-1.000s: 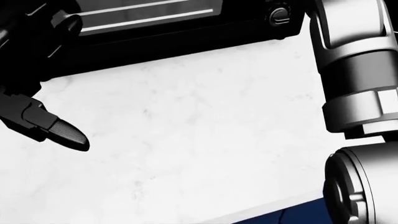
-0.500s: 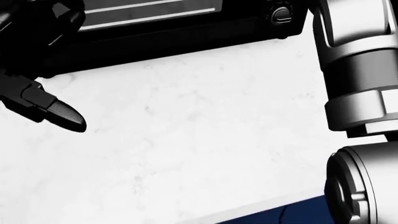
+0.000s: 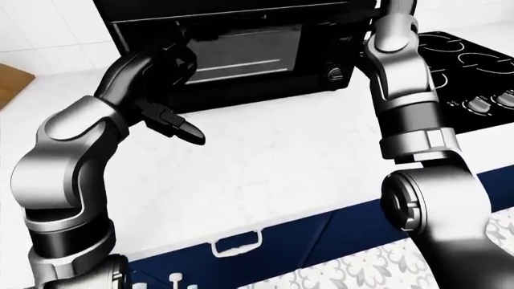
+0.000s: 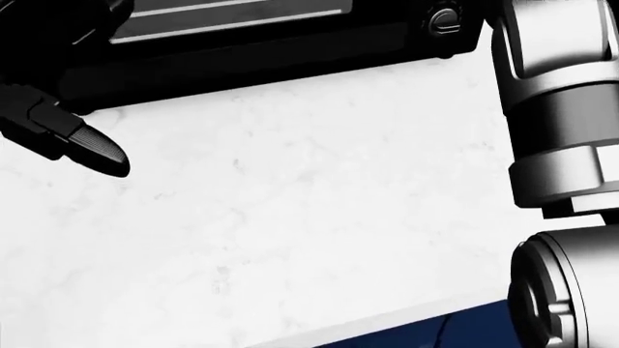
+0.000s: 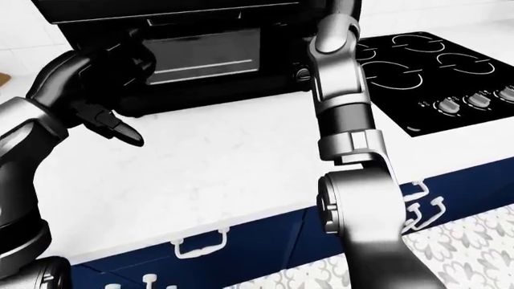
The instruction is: Close the toaster oven door.
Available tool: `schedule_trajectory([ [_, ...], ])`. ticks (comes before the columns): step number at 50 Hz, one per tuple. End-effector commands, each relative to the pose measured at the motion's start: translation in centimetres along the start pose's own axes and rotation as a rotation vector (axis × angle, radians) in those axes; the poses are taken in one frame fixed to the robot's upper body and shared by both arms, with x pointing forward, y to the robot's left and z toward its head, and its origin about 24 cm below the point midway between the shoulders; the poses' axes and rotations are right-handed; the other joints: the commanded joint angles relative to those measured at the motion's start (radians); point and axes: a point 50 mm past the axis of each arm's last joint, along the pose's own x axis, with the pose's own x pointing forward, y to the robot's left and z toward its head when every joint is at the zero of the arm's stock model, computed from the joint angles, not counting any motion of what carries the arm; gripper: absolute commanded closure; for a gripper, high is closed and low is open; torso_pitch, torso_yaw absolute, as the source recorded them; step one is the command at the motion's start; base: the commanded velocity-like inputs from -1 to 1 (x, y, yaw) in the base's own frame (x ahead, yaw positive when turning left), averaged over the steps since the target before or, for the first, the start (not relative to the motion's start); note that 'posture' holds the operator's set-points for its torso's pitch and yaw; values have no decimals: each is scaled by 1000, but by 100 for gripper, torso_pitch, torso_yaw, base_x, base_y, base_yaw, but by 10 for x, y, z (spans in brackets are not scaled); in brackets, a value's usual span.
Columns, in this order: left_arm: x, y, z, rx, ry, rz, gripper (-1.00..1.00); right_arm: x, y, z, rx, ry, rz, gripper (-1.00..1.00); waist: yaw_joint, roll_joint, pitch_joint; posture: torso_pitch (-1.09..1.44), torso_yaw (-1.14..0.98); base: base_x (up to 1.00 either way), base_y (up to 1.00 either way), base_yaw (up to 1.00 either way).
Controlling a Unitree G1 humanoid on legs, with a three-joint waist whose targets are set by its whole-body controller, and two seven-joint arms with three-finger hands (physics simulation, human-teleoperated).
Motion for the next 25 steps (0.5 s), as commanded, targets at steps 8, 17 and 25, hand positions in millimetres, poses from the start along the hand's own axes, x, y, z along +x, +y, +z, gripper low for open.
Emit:
schedule_trajectory([
  [8,-3,16,30,76,-129,100,-100,1,-12,19,28,-79,-49,-100,2,1,-35,0,0,0,0,0],
  [17,0,18,33,80,-134,102,-100,0,-15,16,31,-70,-59,-100,2,0,-37,0,0,0,0,0],
  [25,0,17,33,83,-132,99,-100,0,-17,15,33,-69,-63,-100,2,0,-37,0,0,0,0,0],
])
